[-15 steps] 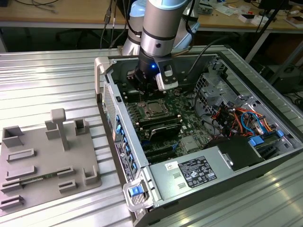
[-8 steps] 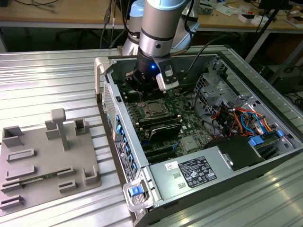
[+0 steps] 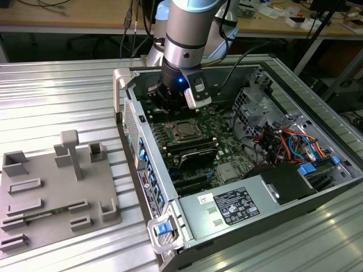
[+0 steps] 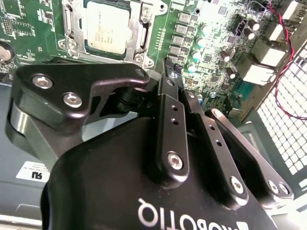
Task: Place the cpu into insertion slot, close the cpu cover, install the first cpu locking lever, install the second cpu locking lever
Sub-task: 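Install the first cpu locking lever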
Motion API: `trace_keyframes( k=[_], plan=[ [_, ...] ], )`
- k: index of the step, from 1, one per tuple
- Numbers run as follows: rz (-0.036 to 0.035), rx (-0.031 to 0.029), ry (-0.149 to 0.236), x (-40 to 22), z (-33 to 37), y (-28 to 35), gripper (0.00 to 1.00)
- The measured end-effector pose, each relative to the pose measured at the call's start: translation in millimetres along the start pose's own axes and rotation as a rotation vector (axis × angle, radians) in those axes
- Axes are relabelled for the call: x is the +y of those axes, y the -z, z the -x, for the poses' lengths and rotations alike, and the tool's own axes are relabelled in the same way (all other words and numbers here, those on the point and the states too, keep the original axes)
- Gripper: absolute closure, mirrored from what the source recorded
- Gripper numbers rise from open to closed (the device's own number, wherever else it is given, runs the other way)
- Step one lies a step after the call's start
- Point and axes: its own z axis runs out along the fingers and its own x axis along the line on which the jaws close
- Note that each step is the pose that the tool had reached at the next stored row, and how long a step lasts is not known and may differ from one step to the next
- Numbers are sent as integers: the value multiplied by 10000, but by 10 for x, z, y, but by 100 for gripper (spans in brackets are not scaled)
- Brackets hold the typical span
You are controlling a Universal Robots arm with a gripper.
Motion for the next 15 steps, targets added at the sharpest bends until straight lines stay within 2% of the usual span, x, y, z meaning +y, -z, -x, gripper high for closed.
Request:
trace_keyframes(
  k=[7, 12, 15],
  plan=[
    [42, 48, 819, -1, -27, -6, 89],
    [78, 69, 1065, -22, -87, -14, 89],
    [87, 74, 1122, -24, -95, -17, 89]
  ],
)
